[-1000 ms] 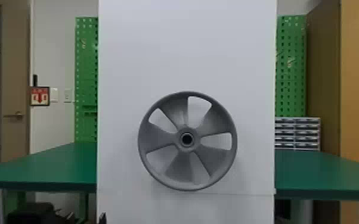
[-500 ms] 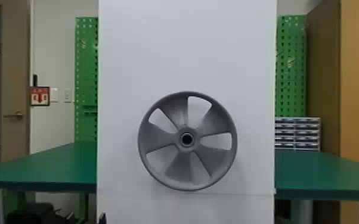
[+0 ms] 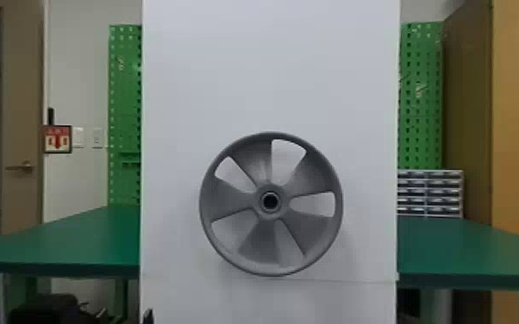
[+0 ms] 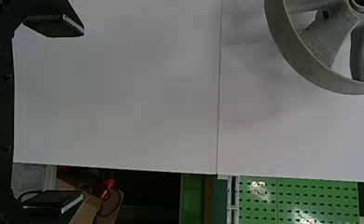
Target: Hold the wheel and insert it
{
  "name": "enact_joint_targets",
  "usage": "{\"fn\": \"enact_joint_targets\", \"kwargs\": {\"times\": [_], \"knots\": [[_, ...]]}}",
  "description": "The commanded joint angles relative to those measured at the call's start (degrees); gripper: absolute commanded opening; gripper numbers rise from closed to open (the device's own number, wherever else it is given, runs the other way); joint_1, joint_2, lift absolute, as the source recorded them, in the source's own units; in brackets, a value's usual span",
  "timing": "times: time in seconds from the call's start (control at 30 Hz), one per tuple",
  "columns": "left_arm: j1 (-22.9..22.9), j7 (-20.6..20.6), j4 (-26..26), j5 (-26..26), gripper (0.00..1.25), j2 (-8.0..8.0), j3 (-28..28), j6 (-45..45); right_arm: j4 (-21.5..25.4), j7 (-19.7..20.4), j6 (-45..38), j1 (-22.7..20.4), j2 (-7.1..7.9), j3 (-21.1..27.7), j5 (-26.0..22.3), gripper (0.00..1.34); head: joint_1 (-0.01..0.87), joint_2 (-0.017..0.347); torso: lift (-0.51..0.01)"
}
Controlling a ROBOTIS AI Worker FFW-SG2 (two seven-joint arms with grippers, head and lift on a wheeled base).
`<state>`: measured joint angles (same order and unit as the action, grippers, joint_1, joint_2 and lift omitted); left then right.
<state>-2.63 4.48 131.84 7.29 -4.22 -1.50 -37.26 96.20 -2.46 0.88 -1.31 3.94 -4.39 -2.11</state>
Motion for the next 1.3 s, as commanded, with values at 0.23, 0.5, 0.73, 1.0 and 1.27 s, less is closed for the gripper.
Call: {"fn": "enact_joint_targets", "kwargs": {"times": [0.23,0.5,0.73,1.0,1.27], "knots": [[0.08,0.00,0.00,-0.09,0.70,0.00,0.09,0.00,0.22,0.00,0.09,-0.09,-0.17,0.35,0.00,1.26,0.005,0.101,-0.480],[0.26,0.00,0.00,-0.18,0.70,0.00,0.09,0.00,0.22,0.00,0.09,-0.18,-0.25,0.35,0.00,1.26,0.005,0.101,-0.480],[0.26,0.00,0.00,-0.09,0.70,0.00,0.00,0.00,0.22,0.00,0.00,-0.36,-0.34,0.43,0.00,1.26,0.005,0.101,-0.480],[0.34,0.00,0.09,-0.09,0.70,0.00,0.18,0.00,0.22,0.00,0.09,-0.53,-0.25,0.35,-0.35,1.26,0.005,0.101,-0.480],[0.43,0.00,0.09,-0.09,0.70,0.00,0.09,0.00,0.31,0.00,0.00,-0.97,-0.87,0.26,-0.35,1.26,0.005,0.101,-0.480]]}}
